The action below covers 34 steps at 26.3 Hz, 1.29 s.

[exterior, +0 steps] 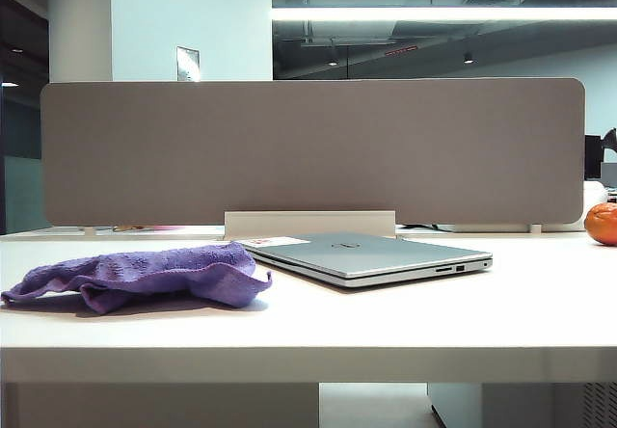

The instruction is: Pick up the purple rag and put it over the laptop.

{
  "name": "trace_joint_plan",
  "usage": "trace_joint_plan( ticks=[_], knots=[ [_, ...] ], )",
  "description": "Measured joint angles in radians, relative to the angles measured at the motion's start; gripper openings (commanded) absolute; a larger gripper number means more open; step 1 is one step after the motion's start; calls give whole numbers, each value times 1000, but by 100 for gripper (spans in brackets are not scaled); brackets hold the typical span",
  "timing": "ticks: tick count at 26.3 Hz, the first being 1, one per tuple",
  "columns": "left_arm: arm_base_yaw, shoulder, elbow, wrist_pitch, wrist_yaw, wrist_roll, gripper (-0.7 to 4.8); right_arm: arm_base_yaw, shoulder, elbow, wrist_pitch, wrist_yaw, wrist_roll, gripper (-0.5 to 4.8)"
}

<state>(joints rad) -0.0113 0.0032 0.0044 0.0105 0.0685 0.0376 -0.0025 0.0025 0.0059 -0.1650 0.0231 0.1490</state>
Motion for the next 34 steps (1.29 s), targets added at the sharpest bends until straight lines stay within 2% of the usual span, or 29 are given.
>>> trace_joint_plan(
  ticks=[9,11,12,16,24,28,34],
  knots=[
    [0,0,0,-1,0,0,-6,0,0,0,0,-2,8,22],
    [0,0,0,-6,0,0,-6,0,0,0,0,-56,31,22],
    [0,0,0,-8,0,0,-6,0,0,0,0,-148,38,22],
    [0,0,0,-8,0,0,-6,0,0,0,3,-362,42,22],
    [0,0,0,-8,-1,0,-6,0,0,0,40,-624,44,22],
    [0,0,0,-7,-1,0,-6,2,0,0,40,-700,64,22],
    [0,0,0,-7,-1,0,-6,2,0,0,40,-710,68,22]
  ],
)
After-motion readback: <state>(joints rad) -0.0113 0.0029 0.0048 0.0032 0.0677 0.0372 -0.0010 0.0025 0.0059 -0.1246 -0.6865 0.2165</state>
